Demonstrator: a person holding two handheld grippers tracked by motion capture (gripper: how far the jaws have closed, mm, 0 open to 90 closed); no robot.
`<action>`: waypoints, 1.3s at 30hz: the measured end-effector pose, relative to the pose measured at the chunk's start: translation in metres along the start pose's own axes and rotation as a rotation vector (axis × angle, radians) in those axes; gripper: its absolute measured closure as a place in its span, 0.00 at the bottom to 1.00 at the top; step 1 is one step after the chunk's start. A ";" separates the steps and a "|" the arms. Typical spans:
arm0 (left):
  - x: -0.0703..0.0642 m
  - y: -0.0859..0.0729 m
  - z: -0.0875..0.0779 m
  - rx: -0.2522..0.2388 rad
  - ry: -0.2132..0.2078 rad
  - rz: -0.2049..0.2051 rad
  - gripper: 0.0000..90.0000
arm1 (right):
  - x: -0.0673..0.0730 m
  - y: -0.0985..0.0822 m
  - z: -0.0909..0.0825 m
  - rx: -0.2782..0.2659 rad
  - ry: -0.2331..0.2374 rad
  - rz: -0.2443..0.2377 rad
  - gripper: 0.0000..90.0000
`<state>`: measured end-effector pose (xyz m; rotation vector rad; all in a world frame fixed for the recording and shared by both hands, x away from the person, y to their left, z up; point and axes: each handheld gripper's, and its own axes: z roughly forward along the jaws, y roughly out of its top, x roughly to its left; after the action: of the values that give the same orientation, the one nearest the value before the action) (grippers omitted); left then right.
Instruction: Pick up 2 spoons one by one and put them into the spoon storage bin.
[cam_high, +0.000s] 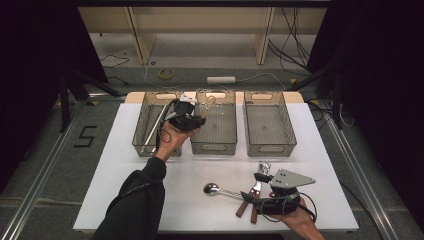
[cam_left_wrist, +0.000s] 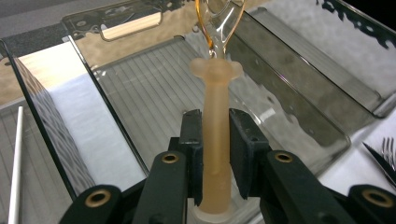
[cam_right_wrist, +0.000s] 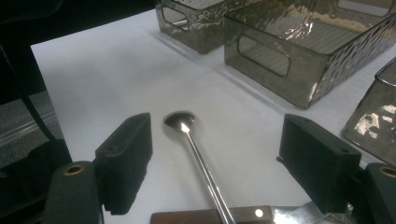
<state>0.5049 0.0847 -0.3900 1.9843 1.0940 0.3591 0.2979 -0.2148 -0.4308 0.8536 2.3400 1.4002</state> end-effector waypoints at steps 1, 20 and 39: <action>0.001 0.000 0.001 -0.002 0.001 -0.009 0.84 | 0.000 0.000 0.000 0.001 0.000 0.000 0.29; 0.003 -0.003 0.019 0.022 0.021 -0.059 0.80 | 0.000 0.000 0.000 -0.001 0.005 0.002 0.29; -0.002 -0.027 -0.051 -0.032 -0.066 -0.029 0.35 | 0.001 0.001 0.003 0.014 0.009 0.003 0.30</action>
<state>0.4585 0.1178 -0.3788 1.9367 1.0678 0.2914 0.2990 -0.2122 -0.4313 0.8568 2.3591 1.3933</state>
